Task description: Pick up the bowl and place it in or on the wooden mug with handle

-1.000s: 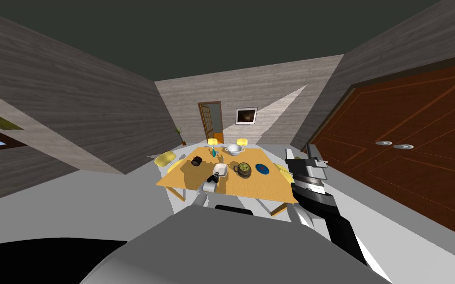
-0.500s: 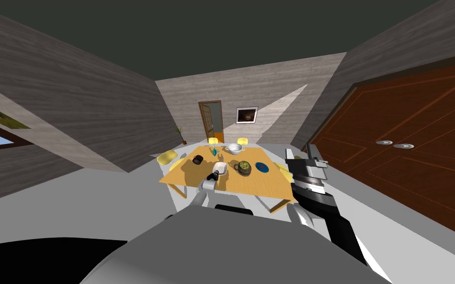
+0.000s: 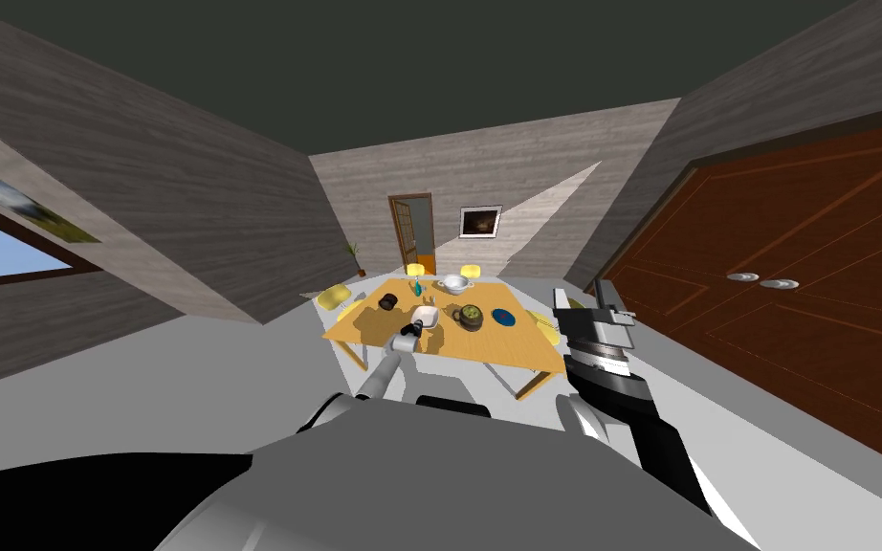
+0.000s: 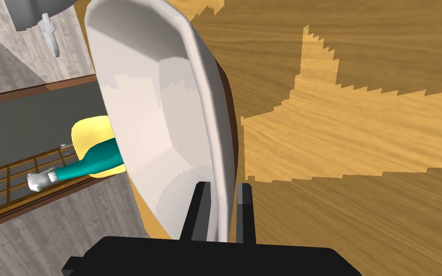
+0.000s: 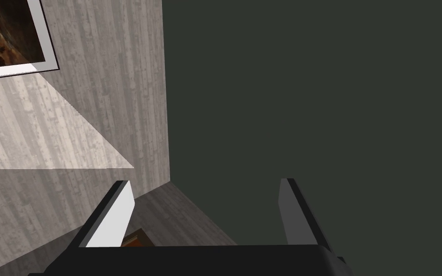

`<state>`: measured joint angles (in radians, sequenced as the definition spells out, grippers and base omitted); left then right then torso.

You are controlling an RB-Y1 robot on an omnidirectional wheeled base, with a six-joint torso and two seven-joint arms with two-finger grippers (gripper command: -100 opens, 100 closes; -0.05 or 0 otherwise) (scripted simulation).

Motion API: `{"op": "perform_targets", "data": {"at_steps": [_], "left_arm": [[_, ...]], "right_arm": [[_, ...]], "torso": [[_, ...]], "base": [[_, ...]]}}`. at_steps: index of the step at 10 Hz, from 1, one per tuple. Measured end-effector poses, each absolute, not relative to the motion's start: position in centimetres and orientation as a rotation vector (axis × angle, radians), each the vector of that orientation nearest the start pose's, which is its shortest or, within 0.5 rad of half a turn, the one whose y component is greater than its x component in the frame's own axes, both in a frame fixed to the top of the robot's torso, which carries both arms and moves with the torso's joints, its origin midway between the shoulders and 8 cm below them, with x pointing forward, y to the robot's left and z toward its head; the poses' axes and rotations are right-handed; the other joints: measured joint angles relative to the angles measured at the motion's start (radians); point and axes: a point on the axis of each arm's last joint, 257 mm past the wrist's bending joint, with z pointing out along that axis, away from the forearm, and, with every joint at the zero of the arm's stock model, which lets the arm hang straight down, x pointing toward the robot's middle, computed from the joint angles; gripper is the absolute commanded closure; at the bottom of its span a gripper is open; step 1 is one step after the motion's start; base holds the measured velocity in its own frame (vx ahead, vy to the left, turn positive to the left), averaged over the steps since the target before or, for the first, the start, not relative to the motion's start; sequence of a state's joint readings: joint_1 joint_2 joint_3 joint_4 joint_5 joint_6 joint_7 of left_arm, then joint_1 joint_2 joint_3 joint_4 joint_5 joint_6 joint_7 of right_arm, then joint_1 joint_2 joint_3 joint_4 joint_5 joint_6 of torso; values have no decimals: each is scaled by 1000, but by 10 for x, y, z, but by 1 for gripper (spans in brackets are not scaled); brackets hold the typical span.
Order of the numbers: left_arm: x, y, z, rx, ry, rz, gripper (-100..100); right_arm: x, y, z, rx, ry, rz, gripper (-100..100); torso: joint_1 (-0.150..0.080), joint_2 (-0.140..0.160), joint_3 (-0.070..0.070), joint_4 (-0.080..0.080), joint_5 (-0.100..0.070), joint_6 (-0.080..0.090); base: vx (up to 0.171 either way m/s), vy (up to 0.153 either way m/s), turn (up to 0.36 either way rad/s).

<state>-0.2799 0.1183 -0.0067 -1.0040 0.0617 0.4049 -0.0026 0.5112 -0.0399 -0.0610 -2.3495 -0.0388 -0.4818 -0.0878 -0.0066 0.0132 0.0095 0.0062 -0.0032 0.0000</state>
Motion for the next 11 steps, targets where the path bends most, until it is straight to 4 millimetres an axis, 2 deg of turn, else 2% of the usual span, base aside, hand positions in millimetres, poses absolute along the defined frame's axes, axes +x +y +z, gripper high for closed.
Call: {"op": "perform_targets", "data": {"at_steps": [5,11], "left_arm": [[573,237,-406,-1564,1777,-759,100],[609,221,-364,-1520,1802,-772,100]], "right_arm": [[328,-296,50,640,569,1357,0],[328,-296,50,640,569,1357,0]], "torso": [[0,1,1,1,0,0],[-1,0,1,1,0,0]], "base": [[-109,-51,32],[-69,-50,29]]}}
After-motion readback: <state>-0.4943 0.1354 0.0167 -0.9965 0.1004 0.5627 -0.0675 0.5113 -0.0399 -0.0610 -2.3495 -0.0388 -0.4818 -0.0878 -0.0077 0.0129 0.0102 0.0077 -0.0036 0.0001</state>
